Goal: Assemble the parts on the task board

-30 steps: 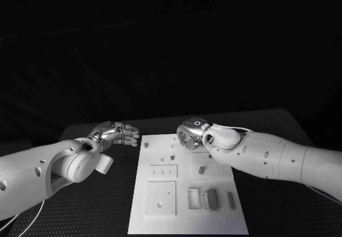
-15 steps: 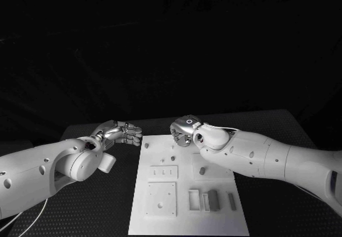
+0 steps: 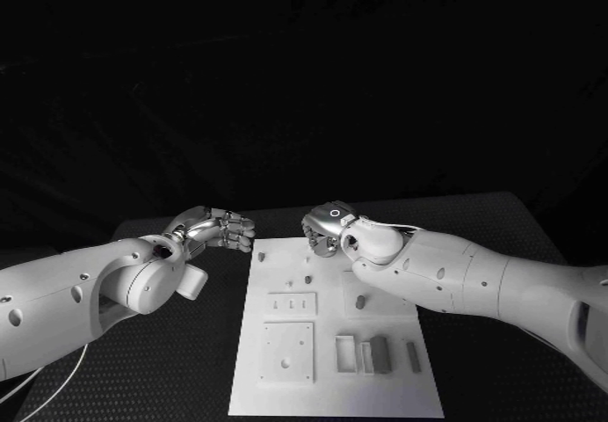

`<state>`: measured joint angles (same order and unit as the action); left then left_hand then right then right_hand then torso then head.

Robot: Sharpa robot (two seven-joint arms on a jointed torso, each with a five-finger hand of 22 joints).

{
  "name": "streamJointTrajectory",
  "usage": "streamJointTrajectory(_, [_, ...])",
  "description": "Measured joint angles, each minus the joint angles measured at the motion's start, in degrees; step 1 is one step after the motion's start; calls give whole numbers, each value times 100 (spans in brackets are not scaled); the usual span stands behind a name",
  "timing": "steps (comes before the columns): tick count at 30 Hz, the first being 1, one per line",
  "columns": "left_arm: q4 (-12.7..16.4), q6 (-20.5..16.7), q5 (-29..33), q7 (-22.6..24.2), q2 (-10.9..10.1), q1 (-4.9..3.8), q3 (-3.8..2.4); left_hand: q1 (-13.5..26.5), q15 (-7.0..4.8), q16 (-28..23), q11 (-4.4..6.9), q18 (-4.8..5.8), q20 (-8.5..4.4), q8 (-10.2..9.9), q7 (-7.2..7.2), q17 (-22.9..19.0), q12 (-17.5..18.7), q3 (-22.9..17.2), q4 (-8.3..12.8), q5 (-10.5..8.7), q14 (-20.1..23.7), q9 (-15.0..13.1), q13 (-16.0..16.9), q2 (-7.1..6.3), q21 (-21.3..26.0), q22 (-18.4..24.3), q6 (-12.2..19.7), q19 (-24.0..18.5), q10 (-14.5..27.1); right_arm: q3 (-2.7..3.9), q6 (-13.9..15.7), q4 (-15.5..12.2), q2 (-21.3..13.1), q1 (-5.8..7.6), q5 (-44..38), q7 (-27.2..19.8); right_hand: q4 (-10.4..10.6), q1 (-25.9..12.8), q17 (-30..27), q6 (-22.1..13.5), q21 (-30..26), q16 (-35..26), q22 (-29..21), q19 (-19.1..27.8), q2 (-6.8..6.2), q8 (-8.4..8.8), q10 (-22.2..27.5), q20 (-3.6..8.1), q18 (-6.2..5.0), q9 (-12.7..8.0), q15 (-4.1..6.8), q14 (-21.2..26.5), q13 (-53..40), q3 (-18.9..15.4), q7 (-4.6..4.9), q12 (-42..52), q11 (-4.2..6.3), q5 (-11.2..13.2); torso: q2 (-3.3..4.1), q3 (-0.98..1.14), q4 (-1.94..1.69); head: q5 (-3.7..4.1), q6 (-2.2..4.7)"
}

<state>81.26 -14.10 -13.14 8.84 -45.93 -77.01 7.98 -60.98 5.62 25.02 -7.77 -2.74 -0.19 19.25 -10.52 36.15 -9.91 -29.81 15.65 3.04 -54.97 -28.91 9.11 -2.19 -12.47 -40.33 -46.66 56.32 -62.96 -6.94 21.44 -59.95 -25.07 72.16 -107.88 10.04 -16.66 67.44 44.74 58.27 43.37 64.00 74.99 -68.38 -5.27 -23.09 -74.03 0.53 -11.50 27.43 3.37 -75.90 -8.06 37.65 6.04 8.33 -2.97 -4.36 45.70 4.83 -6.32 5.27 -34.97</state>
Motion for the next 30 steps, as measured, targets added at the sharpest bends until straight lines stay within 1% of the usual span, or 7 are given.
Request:
streamJointTrajectory(7, [24,1,-12,0,4,-44,0,0,0,0,0,1,0,0,0,6,0,0,0,0,0,0,5,0,0,0,0,0,0,-12,6,119,87,-2,-17,31,1,0,-1,-1,0,0,0,0,0,28,0,-2,1,8,0,0,-3,0,0,-5,0,16,10,0,2,-4,-40])
streamJointTrajectory(11, [27,1,-18,0,7,-51,0,0,0,0,0,3,0,0,0,6,0,0,0,0,0,0,5,0,0,1,0,0,0,-19,5,146,108,-3,-22,34,1,0,-1,-2,0,11,0,0,0,37,0,-2,0,44,0,0,-5,0,1,-22,0,16,13,2,2,-15,-51])
streamJointTrajectory(21, [37,2,-27,0,20,-74,0,0,0,-22,0,8,0,0,0,17,22,0,0,0,0,-1,4,0,0,-4,0,0,0,-39,-9,203,172,-8,-26,33,0,0,-1,-11,23,23,0,5,0,47,-2,-3,0,46,16,18,-8,-1,3,-27,1,-9,12,8,12,-57,-72])
streamJointTrajectory(22, [37,2,-28,0,22,-77,0,0,0,-22,0,9,0,0,0,17,25,0,0,0,0,-1,4,0,0,-4,0,0,0,-42,-11,210,183,-9,-26,32,0,0,-1,-12,23,23,0,22,0,47,-4,0,1,46,17,20,-8,-1,6,-40,3,-9,13,8,12,-60,-75])
streamJointTrajectory(23, [37,2,-30,0,22,-78,0,0,0,-22,0,9,0,0,0,17,25,0,0,0,0,0,8,0,0,-4,0,0,0,-45,-13,212,191,-10,-26,31,-1,0,-2,-5,23,23,0,32,0,48,-51,7,1,46,29,33,-8,-2,13,-45,50,-9,13,8,12,-62,-76])
streamJointTrajectory(30, [38,2,-35,0,40,-86,0,0,0,-22,0,13,0,0,0,18,25,0,0,0,0,-1,10,0,0,-9,0,0,0,-57,-32,240,243,-22,-26,24,-1,0,-2,3,23,23,0,33,0,52,-52,6,1,47,37,41,-8,-3,21,-21,51,-8,16,9,15,-82,-91])
